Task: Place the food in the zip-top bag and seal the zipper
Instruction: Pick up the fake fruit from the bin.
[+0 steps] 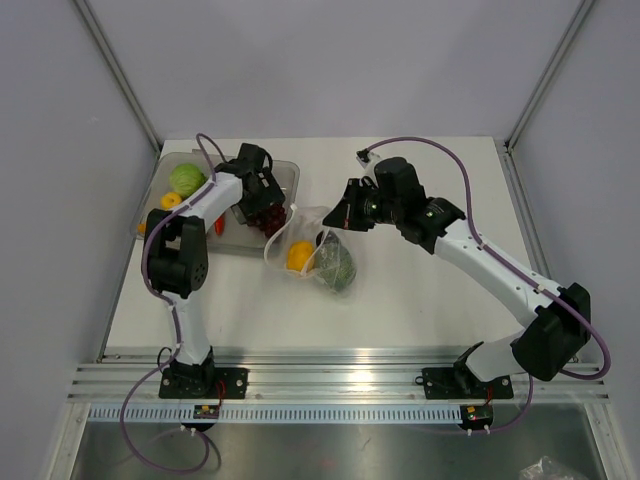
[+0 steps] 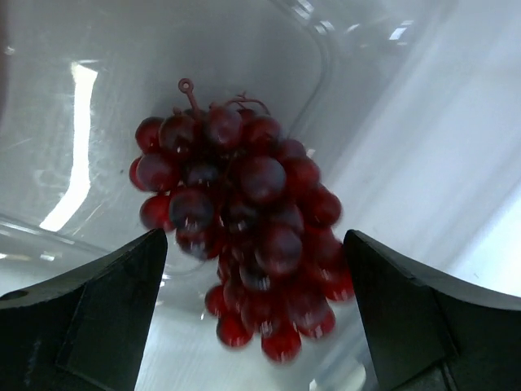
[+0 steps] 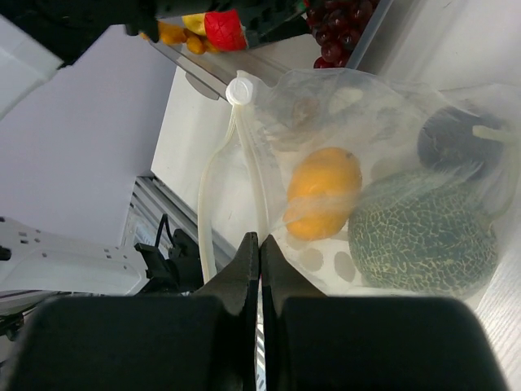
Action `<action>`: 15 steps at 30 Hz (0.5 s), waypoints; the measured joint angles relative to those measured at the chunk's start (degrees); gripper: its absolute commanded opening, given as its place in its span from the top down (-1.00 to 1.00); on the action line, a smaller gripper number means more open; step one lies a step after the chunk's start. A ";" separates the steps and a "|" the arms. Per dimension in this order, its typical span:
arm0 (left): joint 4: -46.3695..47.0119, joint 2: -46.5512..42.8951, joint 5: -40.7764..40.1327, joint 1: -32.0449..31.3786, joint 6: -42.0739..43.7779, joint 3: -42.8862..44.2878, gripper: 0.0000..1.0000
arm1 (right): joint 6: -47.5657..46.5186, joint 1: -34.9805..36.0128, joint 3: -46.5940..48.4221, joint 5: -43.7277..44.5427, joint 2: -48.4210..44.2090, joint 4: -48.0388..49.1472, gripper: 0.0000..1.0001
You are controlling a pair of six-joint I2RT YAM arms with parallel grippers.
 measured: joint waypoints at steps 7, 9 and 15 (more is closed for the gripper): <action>-0.90 5.66 -0.72 -0.28 -4.24 0.42 -0.46 | -0.57 0.00 1.51 0.00 0.02 -1.66 1.00; -0.79 5.68 -0.79 -0.44 -4.96 0.31 0.16 | -0.59 0.00 1.70 0.00 0.09 -1.73 1.00; -0.44 4.44 -0.76 -0.46 -3.85 0.31 0.83 | -0.57 0.00 1.81 0.02 0.55 -2.01 1.00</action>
